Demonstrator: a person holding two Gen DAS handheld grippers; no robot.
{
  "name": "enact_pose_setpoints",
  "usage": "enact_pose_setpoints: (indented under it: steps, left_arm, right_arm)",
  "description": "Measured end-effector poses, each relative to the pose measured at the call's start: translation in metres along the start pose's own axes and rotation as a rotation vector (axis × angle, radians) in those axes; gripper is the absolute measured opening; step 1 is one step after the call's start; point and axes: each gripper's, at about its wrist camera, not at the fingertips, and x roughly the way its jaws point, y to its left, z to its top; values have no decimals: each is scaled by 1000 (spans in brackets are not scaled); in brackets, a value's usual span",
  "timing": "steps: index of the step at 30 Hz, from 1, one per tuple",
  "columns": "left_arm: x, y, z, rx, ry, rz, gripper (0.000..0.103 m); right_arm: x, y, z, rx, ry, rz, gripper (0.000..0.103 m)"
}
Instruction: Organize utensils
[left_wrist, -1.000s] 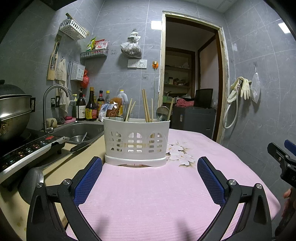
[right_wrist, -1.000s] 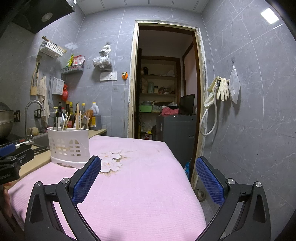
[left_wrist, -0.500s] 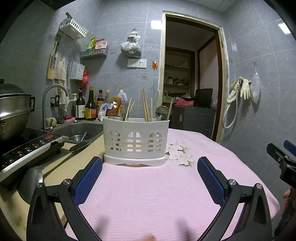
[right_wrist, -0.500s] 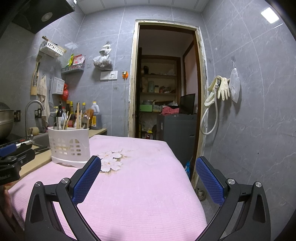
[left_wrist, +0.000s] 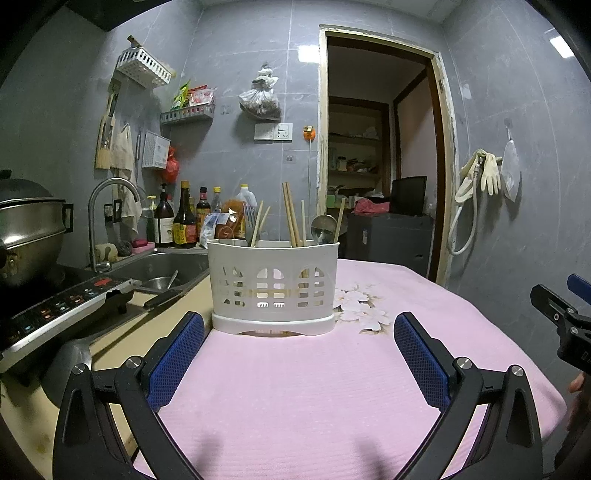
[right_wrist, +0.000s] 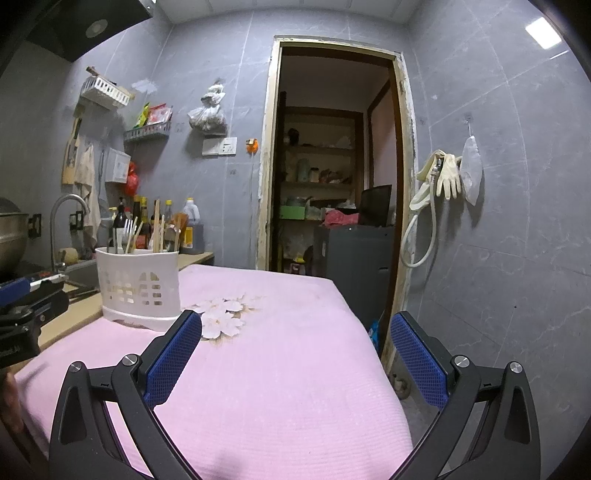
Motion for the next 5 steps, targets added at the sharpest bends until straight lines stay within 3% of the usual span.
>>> enact_pose_setpoints:
  steps: [5]
  left_arm:
    - [2,2,-1,2,1,0,101]
  right_arm:
    - [3,2,-2,-2,5,2,103]
